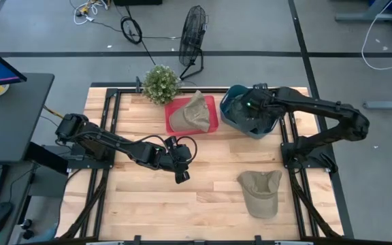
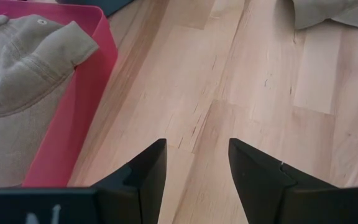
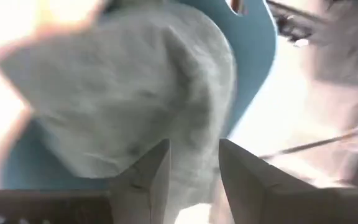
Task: Pick & Place hat
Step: Put the brown cap into the red bin
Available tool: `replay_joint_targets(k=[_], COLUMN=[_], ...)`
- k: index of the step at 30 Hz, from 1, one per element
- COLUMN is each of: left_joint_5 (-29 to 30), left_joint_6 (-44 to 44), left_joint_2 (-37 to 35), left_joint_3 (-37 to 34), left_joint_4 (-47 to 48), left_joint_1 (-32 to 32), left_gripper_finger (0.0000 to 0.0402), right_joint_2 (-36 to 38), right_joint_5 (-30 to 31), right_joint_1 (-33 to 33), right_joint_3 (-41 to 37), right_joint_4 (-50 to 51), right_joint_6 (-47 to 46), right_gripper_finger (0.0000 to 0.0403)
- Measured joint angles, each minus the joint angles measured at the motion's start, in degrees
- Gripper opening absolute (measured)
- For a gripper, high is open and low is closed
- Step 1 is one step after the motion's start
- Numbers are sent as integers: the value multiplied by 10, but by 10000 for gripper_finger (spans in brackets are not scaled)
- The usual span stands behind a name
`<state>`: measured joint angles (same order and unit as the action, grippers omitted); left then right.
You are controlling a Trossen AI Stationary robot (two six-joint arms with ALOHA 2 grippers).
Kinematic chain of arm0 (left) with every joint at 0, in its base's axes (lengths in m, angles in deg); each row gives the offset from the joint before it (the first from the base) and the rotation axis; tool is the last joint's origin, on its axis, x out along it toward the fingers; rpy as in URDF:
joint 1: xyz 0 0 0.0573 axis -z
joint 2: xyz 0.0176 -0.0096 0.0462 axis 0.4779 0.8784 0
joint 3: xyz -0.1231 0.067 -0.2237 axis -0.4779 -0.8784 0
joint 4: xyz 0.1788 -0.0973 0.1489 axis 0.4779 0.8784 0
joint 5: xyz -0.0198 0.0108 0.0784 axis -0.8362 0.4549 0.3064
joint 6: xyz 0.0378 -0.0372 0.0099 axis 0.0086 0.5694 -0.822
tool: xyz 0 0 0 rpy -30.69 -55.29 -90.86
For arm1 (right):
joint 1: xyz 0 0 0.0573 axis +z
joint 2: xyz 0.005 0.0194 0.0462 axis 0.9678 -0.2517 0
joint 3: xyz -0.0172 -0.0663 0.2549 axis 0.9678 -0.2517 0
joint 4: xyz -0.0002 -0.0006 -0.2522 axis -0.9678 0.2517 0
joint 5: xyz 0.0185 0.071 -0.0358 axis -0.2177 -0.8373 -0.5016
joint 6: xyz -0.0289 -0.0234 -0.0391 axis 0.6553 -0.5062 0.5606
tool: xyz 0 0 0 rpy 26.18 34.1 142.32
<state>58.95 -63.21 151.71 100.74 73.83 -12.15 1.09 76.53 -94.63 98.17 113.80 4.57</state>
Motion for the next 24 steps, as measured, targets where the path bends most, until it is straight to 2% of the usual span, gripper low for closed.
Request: replay_joint_targets(k=[2,6,8,10,17,24], left_joint_5=[0,0,0,0,0,0], left_joint_6=[0,0,0,0,0,0], left_joint_2=[0,0,0,0,0,0], left_joint_3=[0,0,0,0,0,0], left_joint_4=[0,0,0,0,0,0], left_joint_1=[0,0,0,0,2,2], left_gripper_finger=[177,177,177,177,177,177], right_joint_2=[0,0,0,0,0,0], right_joint_5=[-66,-273,-358,-407,-415,-415], right_joint_1=[30,101,140,183,318,408], right_joint_3=[22,45,47,46,-22,-121], right_joint_4=[37,40,25,14,-79,-124], right_joint_6=[-116,-329,-391,-426,-575,-659], right_gripper_finger=[132,113,103,95,96,134])
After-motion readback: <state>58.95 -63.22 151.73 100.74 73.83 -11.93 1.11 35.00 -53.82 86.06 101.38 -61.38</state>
